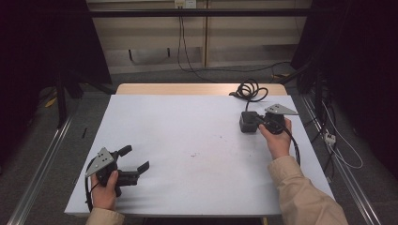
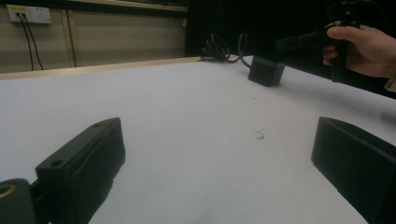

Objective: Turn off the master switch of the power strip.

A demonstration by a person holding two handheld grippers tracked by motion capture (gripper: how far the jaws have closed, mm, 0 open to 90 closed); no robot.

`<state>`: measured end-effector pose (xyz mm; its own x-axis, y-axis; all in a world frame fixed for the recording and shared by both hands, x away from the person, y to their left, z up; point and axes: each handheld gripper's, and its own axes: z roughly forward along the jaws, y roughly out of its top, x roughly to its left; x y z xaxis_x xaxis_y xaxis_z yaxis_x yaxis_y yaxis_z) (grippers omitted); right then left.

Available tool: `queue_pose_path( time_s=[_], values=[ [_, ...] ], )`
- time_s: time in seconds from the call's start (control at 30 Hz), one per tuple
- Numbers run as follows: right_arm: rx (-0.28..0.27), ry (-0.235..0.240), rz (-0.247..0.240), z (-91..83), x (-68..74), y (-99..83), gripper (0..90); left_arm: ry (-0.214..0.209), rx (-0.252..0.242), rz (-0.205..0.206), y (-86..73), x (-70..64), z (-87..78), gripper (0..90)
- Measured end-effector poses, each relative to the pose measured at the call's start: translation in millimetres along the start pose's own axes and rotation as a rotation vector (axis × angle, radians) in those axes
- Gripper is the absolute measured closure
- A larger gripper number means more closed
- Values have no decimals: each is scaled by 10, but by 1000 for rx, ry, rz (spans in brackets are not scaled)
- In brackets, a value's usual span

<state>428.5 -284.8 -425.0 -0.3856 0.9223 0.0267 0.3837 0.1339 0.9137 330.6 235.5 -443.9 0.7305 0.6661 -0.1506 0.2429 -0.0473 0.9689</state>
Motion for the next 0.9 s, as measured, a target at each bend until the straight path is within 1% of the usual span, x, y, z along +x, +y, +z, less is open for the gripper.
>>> queue_pose_path(
  time_s=[0.47, 0.53, 0.67, 0.9],
  values=[
    [10, -3, 1, 43, -9, -38, 900, -1, -4, 0, 0, 4, -7, 24],
    [14, -4, -5, 51, -12, -46, 900, 0, -3, 1, 0, 5, -8, 23],
    [14, -8, 2, 55, -22, -52, 900, 0, -3, 1, -1, 6, -9, 24],
    [22, -13, -4, 61, -36, -75, 900, 1, -4, -1, 0, 4, -9, 23]
  ],
)
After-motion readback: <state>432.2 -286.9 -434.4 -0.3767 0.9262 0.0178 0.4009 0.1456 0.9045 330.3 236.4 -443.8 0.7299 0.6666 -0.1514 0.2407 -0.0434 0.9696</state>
